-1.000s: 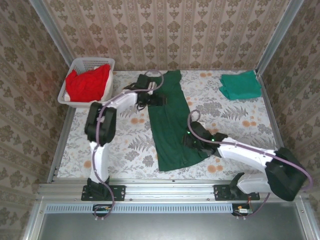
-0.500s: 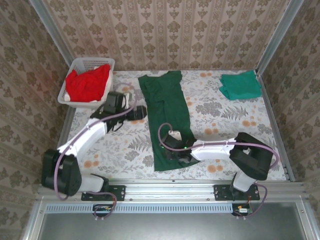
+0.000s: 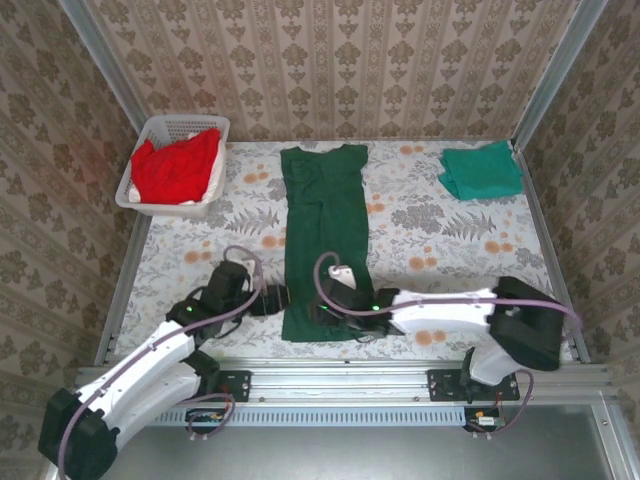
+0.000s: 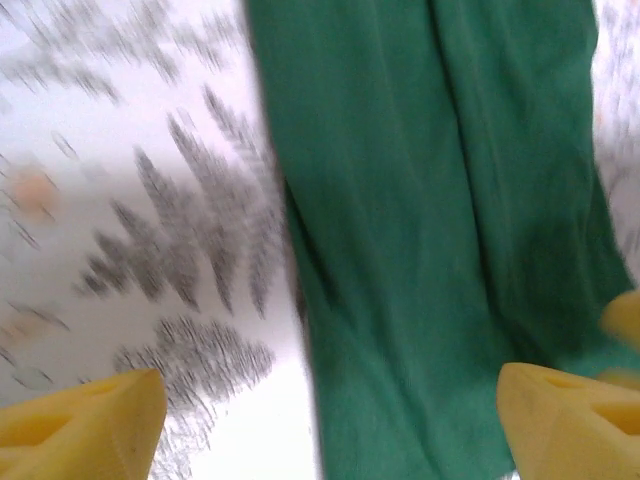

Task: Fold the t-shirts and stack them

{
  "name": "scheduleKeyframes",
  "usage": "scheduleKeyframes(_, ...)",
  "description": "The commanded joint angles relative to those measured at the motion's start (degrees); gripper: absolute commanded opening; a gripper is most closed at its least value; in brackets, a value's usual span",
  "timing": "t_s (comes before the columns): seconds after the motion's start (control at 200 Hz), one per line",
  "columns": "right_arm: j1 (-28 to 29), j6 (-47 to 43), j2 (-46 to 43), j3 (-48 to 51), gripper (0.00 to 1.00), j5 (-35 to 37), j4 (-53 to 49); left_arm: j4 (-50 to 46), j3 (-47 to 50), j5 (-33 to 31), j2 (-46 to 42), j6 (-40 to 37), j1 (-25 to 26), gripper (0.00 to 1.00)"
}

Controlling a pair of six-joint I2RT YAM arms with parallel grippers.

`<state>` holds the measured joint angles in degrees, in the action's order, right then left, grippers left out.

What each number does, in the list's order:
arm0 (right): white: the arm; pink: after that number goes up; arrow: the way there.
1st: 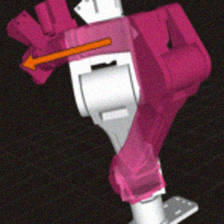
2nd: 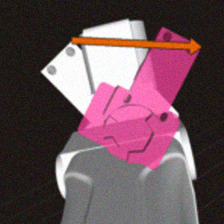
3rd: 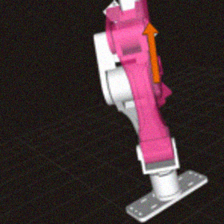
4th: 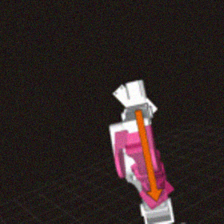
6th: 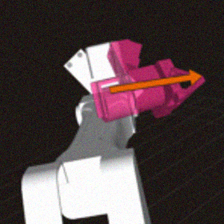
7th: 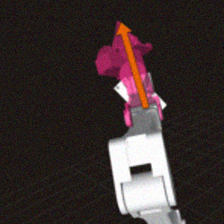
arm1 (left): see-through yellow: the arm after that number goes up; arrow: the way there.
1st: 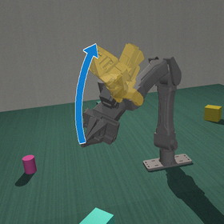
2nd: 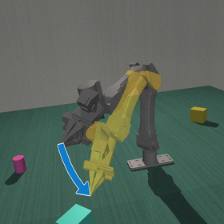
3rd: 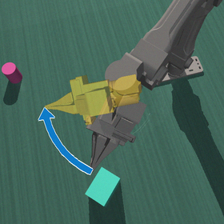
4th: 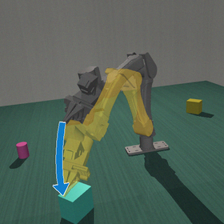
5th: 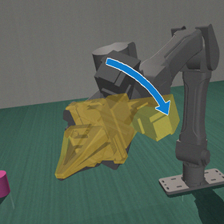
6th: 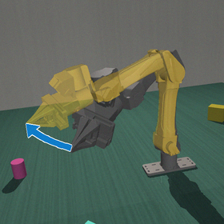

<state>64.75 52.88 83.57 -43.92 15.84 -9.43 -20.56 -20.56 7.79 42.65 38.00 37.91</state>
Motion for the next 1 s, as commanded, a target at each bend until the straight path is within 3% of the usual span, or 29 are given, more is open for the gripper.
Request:
scheduleKeyframes(0.0,-0.2,2.31,-9.73,7.14,0.7,5.19,-8.19,1.37,3.5,-3.12,-1.04,7.17,6.58,0.84)
scheduleKeyframes(0.15,-1.91,2.71,-17.92,16.02,0.76,2.96,-8.07,6.11,6.05,-7.15,2.3,10.14,13.83,0.84)
scheduleKeyframes(0.26,-3.12,1.86,-16.87,17.82,0.76,1.09,-6.82,13.19,6.57,-5.25,7.69,10.1,14.64,0.84)
scheduleKeyframes(0.395,-4.16,0.89,-14.26,17.91,0.76,0.65,-4.56,15.25,5.18,-5.81,13.78,9.79,16.34,0.82)
scheduleKeyframes(0.56,-4.89,0.14,-10.45,17.01,0.73,-0.29,-1.72,19.09,5.13,-5.38,18.18,10.82,17.27,0.71)
scheduleKeyframes(0.645,-4.89,-0.06,-8.18,15.88,0.65,-0.94,-0.85,19.1,3.62,-6.06,19.67,10.98,18.64,0.65)
scheduleKeyframes(0.755,-4.54,0.58,-6.93,15.1,0.58,-2.48,0.35,19.26,2.47,-6.32,19.5,12.23,20.47,0.55)
scheduleKeyframes(0.995,-1.31,2.2,-8.74,14.42,0.54,-2.88,3.0,18.93,2.94,-7.79,12.75,14.56,23.17,0.52)
